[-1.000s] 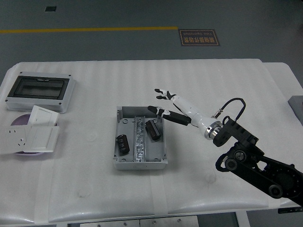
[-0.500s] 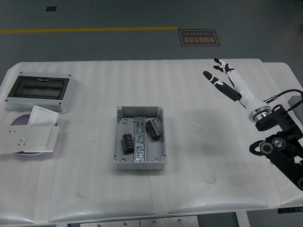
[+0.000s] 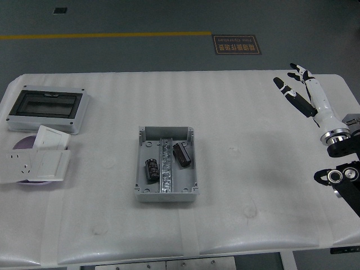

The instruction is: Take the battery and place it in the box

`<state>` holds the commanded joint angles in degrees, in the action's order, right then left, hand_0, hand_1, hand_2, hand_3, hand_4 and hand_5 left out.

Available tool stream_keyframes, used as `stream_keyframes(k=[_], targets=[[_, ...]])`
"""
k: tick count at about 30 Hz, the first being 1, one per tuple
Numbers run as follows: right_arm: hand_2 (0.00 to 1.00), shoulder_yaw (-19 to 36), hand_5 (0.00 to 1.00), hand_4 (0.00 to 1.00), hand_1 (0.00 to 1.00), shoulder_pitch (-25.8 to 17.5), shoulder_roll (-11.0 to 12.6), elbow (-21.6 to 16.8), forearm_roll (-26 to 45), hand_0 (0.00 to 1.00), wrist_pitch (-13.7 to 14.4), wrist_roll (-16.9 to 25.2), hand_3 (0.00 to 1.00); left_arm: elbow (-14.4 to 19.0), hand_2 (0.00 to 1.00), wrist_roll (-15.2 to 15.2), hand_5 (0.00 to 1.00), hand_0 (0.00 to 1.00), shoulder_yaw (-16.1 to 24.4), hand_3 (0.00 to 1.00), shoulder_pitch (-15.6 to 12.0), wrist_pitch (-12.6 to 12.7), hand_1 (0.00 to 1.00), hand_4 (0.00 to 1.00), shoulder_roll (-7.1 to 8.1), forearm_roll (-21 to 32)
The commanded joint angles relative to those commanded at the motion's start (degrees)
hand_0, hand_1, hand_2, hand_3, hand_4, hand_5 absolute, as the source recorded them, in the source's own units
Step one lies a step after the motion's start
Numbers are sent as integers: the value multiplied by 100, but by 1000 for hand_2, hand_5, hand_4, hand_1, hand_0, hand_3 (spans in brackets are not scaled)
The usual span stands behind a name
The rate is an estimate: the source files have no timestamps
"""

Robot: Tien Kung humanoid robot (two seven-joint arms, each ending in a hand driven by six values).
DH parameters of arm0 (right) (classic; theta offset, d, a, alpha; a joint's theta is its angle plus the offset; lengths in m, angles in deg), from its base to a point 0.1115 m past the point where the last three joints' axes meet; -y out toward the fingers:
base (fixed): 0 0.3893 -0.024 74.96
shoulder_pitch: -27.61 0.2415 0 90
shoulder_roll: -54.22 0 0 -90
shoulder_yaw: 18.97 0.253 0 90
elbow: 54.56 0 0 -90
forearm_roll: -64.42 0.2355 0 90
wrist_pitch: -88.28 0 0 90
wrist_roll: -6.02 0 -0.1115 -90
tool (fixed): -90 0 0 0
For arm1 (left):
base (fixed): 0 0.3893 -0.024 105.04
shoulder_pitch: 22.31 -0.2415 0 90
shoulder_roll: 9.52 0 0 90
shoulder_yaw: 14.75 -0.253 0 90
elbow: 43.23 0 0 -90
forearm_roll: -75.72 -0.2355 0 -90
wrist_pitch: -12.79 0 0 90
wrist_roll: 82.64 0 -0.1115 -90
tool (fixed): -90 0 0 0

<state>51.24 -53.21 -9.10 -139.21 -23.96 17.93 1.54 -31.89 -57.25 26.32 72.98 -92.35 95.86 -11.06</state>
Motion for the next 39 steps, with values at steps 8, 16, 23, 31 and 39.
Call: stream_keyframes(k=[8,16,23,31,39], targets=[[801,332,873,970,846,-377,17,-61,30,976,91,37,881,-6,581,0,12,654,10,617,-21,2,664,632,21,3],[790,429,883,983,829,-373,-28,-81,-72,953,152,80,871,-9,581,-6,14,654,-54,617,-92,31,663,633,-31,125],[783,446,874,976,822,-369,-38,-67,-155,941,192,112,869,-11,582,-4,14,654,-84,619,-130,45,663,634,-74,197],[775,438,846,955,815,-382,-12,-59,-530,931,227,49,862,-11,581,9,15,653,-26,618,-170,24,663,633,-79,122],[775,467,835,951,815,-355,-47,-45,-768,926,227,-3,861,-19,582,5,14,653,21,619,-161,22,663,634,-57,42]])
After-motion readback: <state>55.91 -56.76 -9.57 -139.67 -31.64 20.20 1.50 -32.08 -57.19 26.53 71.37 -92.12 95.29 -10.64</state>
